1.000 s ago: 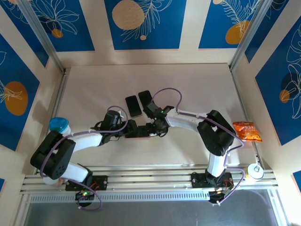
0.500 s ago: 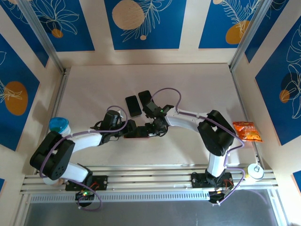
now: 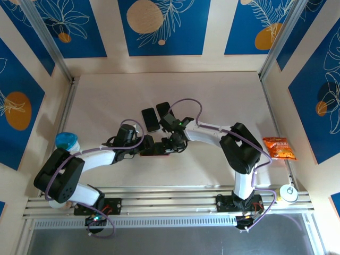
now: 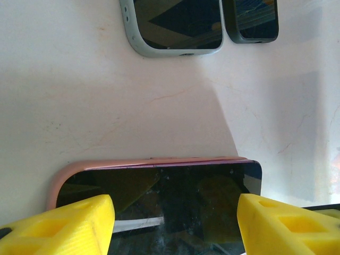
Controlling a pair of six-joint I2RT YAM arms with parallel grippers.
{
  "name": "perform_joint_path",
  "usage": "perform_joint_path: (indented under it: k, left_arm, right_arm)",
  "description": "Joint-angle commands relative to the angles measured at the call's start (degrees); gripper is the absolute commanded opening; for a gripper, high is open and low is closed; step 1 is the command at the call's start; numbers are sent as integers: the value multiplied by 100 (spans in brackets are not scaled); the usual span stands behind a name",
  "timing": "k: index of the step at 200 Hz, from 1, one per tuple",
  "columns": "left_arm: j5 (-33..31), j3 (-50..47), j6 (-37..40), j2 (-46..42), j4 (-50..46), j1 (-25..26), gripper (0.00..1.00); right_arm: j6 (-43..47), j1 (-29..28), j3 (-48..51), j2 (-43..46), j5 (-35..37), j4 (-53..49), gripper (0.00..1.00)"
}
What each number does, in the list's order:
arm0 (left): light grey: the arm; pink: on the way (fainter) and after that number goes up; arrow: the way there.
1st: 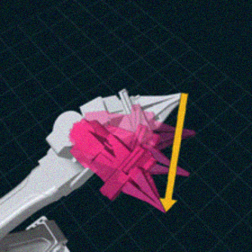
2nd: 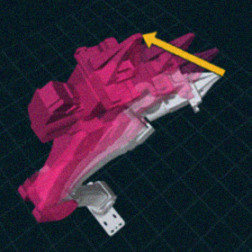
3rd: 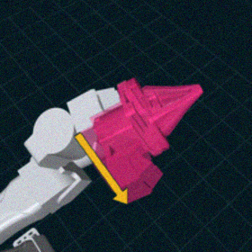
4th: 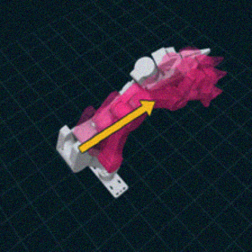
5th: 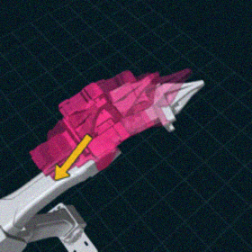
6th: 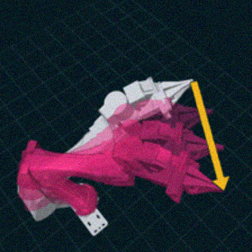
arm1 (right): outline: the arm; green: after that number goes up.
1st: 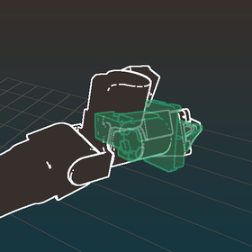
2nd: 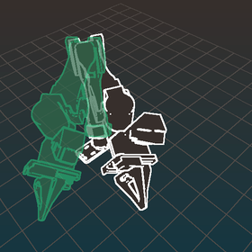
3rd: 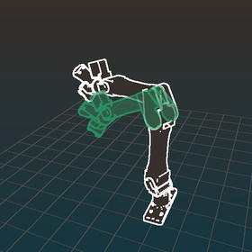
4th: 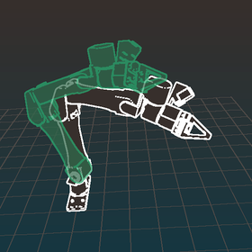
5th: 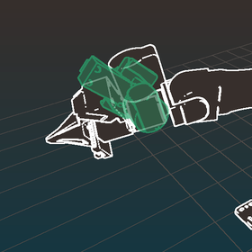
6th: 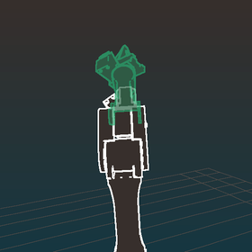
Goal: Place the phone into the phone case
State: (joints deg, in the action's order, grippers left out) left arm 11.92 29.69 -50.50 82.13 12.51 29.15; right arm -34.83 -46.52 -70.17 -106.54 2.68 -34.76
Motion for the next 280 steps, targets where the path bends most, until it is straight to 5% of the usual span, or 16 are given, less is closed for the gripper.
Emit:
perform_joint_path:
  k: [1, 202, 235, 280]
  left_arm:
    - [-217, -148, 59, 215, -445, -102, 65]
    - [-267, -207, -12, 295, -298, -109, 65]
    - [-293, -153, 82, 279, -315, -111, 65]
    - [-279, 53, 290, 234, -532, -103, 65]
  right_arm:
    - [-51, -31, 112, -171, -176, 36, 0]
    - [23, -772, 967, -1894, -99, -71, 0]
    - [-84, -691, 977, -1495, -110, -77, 0]
    - [-71, 156, 174, -193, -415, -231, 0]
